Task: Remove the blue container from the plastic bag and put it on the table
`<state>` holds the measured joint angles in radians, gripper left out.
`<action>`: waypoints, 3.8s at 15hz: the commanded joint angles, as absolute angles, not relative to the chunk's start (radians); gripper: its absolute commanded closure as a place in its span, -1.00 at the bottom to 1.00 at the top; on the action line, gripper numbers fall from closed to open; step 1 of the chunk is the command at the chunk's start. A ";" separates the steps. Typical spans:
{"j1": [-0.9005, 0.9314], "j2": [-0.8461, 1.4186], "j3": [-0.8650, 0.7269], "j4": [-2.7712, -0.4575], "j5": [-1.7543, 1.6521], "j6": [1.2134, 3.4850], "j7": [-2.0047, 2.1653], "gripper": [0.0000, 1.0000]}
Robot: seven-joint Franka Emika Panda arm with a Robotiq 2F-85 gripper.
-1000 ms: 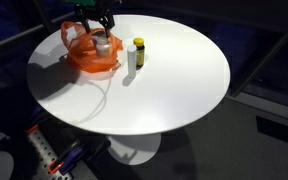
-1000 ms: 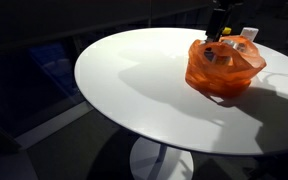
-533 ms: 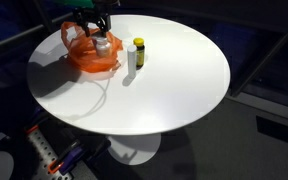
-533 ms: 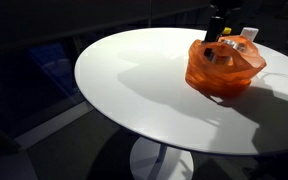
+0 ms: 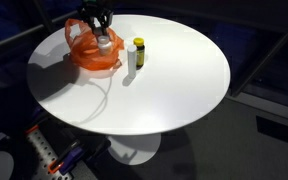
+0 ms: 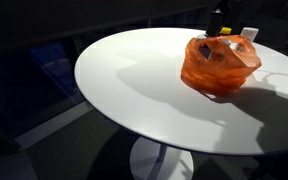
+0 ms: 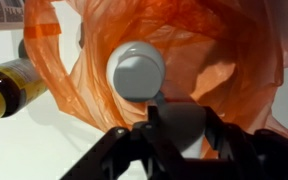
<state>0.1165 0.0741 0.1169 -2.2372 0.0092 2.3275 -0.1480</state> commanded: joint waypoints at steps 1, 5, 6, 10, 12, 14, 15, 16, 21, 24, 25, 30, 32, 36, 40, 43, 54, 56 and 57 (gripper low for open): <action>0.094 0.021 0.105 -2.194 0.053 2.244 -0.187 0.55; 0.080 -0.010 0.086 -2.120 0.129 2.147 -0.226 0.55; 0.077 -0.014 0.081 -2.100 0.145 2.127 -0.231 0.55; 0.058 0.000 0.053 -2.010 0.140 2.092 -0.205 0.55; 0.047 0.016 0.039 -1.974 0.135 2.089 -0.196 0.55; 0.034 0.035 0.026 -1.947 0.134 2.088 -0.192 0.55; 0.026 0.046 0.019 -1.937 0.134 2.089 -0.190 0.55; 0.020 0.057 0.014 -1.928 0.134 2.091 -0.190 0.55; -0.009 0.125 -0.005 -1.904 0.137 2.103 -0.195 0.55; -0.021 0.167 -0.006 -1.894 0.146 2.105 -0.202 0.55; -0.024 0.179 -0.004 -1.892 0.151 2.105 -0.206 0.55; -0.025 0.228 0.004 -1.895 0.151 2.102 -0.200 0.55; -0.022 0.245 0.008 -1.907 0.143 2.107 -0.198 0.55; -0.016 0.275 0.017 -1.923 0.133 2.128 -0.193 0.55; -0.010 0.289 0.028 -1.936 0.123 2.177 -0.189 0.55; -0.003 0.287 0.030 -1.949 0.107 2.217 -0.182 0.55; 0.000 0.261 0.031 -1.986 0.093 2.239 -0.182 -0.87; 0.000 0.239 0.032 -1.986 0.094 2.222 -0.183 -1.00; 0.000 0.228 0.032 -1.986 0.094 2.216 -0.185 -1.00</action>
<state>0.0035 0.2837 0.0281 -1.9660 0.1105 2.2374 -0.1956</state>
